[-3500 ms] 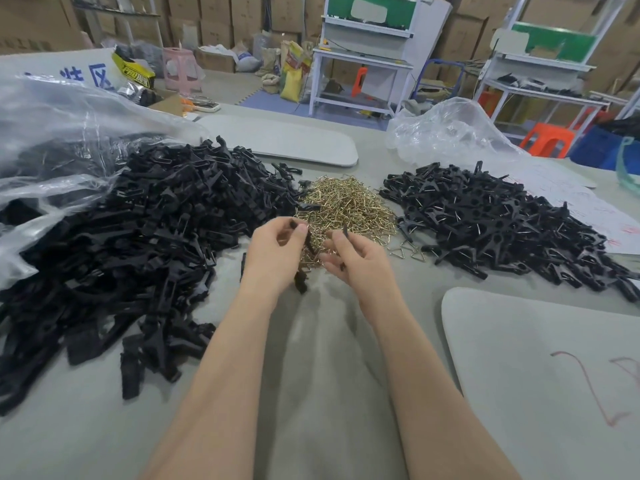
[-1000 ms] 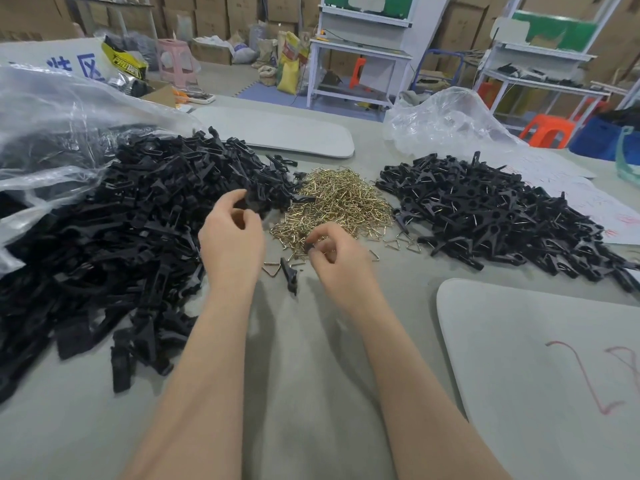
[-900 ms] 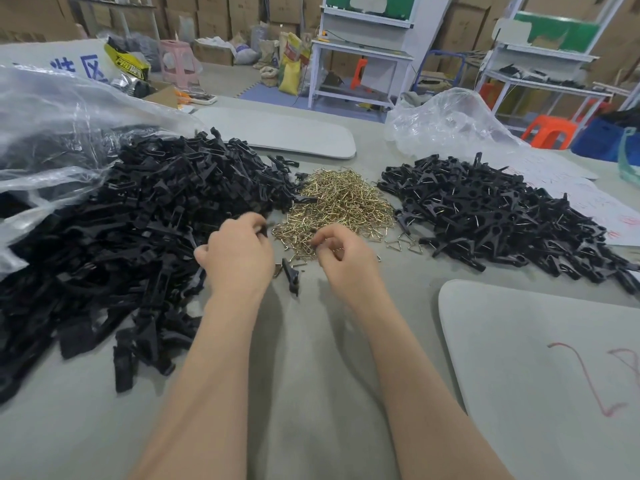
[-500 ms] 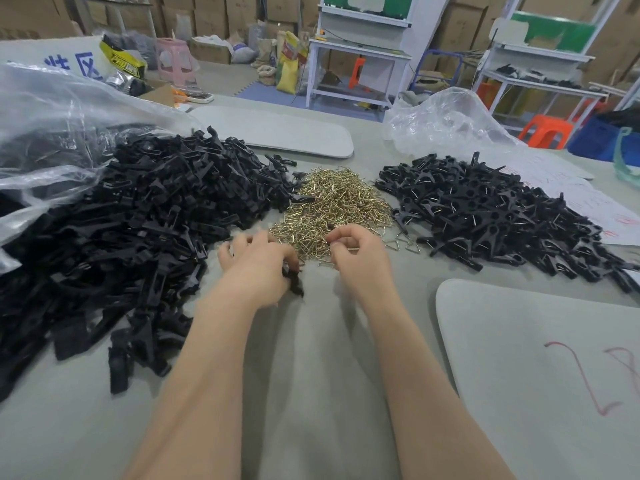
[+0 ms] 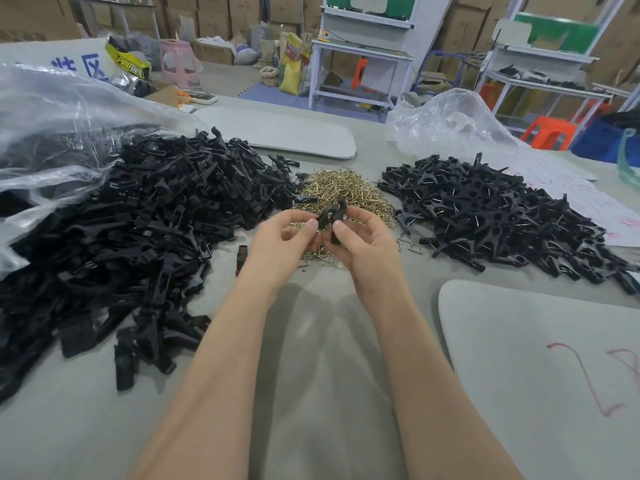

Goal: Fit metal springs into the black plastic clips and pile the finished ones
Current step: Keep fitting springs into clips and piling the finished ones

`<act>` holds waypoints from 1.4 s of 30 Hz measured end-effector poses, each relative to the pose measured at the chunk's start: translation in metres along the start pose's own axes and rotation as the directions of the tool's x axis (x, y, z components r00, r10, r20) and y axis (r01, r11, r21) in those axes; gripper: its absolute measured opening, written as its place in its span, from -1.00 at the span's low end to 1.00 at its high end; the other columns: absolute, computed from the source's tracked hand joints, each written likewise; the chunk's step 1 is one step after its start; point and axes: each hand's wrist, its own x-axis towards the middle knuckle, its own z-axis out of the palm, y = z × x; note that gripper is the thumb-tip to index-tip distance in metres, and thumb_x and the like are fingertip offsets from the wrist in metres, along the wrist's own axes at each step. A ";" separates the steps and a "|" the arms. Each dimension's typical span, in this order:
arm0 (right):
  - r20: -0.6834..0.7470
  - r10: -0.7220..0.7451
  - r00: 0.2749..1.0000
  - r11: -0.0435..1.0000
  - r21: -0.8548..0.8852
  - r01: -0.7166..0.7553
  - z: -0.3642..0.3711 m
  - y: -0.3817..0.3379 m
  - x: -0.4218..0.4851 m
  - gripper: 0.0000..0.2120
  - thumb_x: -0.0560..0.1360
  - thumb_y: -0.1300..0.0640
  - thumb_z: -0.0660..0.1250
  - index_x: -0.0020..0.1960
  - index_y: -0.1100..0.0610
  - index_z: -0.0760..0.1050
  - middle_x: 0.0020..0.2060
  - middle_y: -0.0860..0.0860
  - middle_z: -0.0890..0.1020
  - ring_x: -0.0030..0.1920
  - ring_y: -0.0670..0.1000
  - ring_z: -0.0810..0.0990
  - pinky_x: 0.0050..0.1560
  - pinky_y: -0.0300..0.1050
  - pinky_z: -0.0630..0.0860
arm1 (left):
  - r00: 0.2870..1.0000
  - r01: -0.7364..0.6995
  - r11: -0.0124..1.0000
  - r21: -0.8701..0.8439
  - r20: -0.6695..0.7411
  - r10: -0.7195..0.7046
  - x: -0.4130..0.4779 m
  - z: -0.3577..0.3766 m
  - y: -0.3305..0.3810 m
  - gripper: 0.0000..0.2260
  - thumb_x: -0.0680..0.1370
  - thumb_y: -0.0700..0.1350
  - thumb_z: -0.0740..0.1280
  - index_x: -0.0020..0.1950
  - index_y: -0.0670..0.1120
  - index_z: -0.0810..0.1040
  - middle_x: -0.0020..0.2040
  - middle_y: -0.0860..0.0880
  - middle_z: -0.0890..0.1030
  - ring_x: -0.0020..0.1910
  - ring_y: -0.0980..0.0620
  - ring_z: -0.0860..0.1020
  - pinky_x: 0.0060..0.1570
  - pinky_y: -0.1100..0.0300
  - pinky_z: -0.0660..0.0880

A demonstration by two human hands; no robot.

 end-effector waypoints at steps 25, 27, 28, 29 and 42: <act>-0.023 -0.142 0.990 0.934 -0.335 0.126 -0.001 0.004 0.000 -0.80 0.50 0.33 0.34 -0.02 0.06 0.58 -0.09 0.04 0.68 -0.04 -0.03 0.65 0.11 -0.08 0.57 | 1.000 -0.020 0.998 0.059 0.001 0.020 -0.002 0.004 0.002 -0.90 0.54 -0.18 0.36 -0.05 0.04 0.56 -0.12 0.00 0.63 -0.03 0.03 0.59 0.19 -0.09 0.49; -0.021 -0.140 0.990 0.936 -0.329 0.125 -0.001 0.004 0.000 -0.80 0.50 0.34 0.33 -0.03 0.05 0.58 -0.09 0.06 0.69 -0.03 0.00 0.66 0.13 -0.04 0.57 | 1.000 -0.023 0.998 0.057 -0.003 0.023 -0.002 0.004 0.002 -0.88 0.53 -0.18 0.38 -0.09 0.05 0.57 -0.13 0.01 0.64 -0.04 0.02 0.60 0.19 -0.10 0.49; -0.022 -0.141 0.990 0.936 -0.328 0.126 -0.001 0.004 0.000 -0.80 0.50 0.34 0.33 -0.03 0.06 0.59 -0.09 0.07 0.69 -0.02 0.01 0.66 0.14 -0.02 0.56 | 1.000 -0.026 0.998 0.053 -0.005 0.026 -0.002 0.004 0.002 -0.87 0.52 -0.18 0.39 -0.12 0.06 0.56 -0.15 0.02 0.64 -0.07 0.03 0.59 0.18 -0.10 0.49; -0.024 -0.142 0.990 0.936 -0.328 0.126 -0.001 0.004 0.000 -0.80 0.50 0.34 0.33 -0.03 0.06 0.59 -0.09 0.08 0.69 -0.02 0.03 0.66 0.14 0.00 0.56 | 1.000 -0.029 0.998 0.048 -0.006 0.029 -0.002 0.004 0.003 -0.86 0.51 -0.19 0.39 -0.14 0.06 0.56 -0.18 0.04 0.63 -0.12 0.06 0.58 0.17 -0.11 0.50; -0.069 -0.171 0.983 0.924 -0.357 0.136 -0.002 0.001 -0.003 -0.84 0.49 0.31 0.35 -0.06 0.05 0.57 -0.16 -0.02 0.67 -0.13 -0.12 0.63 0.00 -0.23 0.56 | 0.999 -0.039 0.998 0.040 -0.005 0.039 -0.001 0.005 0.004 -0.85 0.52 -0.19 0.39 -0.14 0.07 0.54 -0.19 0.03 0.61 -0.15 0.08 0.57 0.17 -0.12 0.49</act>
